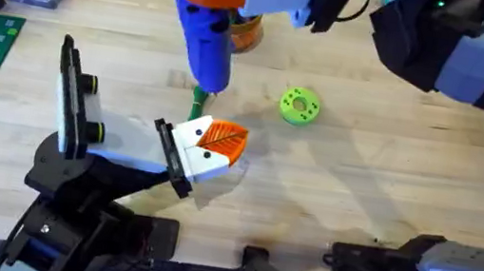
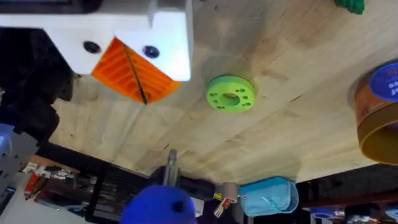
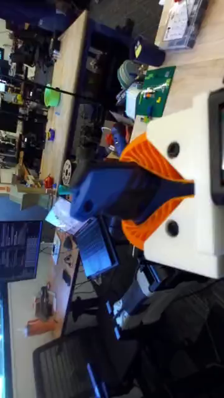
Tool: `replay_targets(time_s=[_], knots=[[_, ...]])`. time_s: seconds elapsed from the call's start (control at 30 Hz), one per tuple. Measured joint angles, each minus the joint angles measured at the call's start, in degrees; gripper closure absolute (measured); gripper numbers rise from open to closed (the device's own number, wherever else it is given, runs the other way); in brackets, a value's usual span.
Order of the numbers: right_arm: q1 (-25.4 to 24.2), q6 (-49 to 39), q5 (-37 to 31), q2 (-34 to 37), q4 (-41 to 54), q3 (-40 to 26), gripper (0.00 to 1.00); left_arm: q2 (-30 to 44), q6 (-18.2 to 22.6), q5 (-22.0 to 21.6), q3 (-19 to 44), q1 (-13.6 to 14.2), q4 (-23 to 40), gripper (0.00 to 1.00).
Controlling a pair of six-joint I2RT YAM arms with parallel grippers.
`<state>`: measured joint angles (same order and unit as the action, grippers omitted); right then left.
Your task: Pick up the gripper from the table and insert it into the empty holder that is missing its gripper. Then pick up a screw, insert it into the mounting hole, and use the screwdriver to tighten it. Finally, clean up the table by picking up the vegetable and placing it into the bucket.
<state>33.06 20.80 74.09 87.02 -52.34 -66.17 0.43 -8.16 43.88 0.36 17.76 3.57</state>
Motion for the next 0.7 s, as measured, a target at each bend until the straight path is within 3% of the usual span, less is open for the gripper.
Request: replay_targets(time_s=[0.33,0.7], knots=[[-0.85,0.04,0.97,0.00,-0.02,0.00,0.933,0.00,0.00,0.00,0.00,0.00,0.00,0.982],[-8.30,2.73,9.45,0.00,-0.17,0.00,0.933,0.00,0.00,0.00,0.00,0.00,0.00,0.982]])
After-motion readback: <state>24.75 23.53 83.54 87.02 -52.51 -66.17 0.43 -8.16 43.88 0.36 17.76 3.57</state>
